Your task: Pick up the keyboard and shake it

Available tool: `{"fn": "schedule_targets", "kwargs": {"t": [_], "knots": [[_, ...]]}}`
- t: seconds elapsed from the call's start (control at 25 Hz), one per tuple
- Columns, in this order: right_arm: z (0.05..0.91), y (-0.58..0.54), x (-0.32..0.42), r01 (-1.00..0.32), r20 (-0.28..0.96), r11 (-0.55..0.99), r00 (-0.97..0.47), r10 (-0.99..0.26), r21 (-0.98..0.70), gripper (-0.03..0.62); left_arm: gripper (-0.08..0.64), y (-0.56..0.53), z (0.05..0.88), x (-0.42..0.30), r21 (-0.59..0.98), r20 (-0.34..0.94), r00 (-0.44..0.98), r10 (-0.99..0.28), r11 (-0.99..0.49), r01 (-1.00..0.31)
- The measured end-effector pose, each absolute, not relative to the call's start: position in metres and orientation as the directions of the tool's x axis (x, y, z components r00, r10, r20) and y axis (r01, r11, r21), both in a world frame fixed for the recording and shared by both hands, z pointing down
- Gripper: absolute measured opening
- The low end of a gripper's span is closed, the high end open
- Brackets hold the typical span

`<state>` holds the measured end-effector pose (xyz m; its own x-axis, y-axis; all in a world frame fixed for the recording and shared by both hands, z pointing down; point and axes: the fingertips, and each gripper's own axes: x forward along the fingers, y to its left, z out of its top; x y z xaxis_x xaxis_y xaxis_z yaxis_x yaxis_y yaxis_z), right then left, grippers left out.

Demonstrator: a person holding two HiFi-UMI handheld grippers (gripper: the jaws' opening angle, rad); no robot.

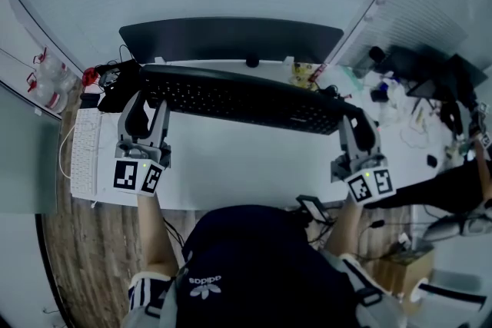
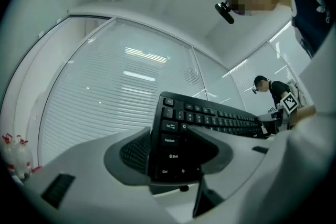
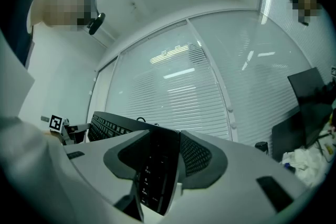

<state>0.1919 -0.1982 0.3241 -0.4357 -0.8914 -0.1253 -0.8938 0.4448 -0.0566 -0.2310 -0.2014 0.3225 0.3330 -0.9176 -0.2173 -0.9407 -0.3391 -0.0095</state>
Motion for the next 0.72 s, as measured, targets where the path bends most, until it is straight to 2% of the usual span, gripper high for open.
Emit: {"fn": "schedule_targets", "kwargs": {"t": [0.32, 0.72], "knots": [[0.352, -0.201, 0.180, -0.874, -0.157, 0.474, -0.455, -0.877, -0.113, 0.175, 0.207, -0.199, 0.275, -0.238, -0.186, -0.248, 0.352, -0.902, -0.312, -0.932], [0.369, -0.204, 0.187, -0.859, -0.175, 0.476, -0.448, -0.877, -0.190, 0.172, 0.207, -0.194, 0.248, -0.221, -0.309, -0.242, 0.379, -0.893, -0.299, -0.903]]}}
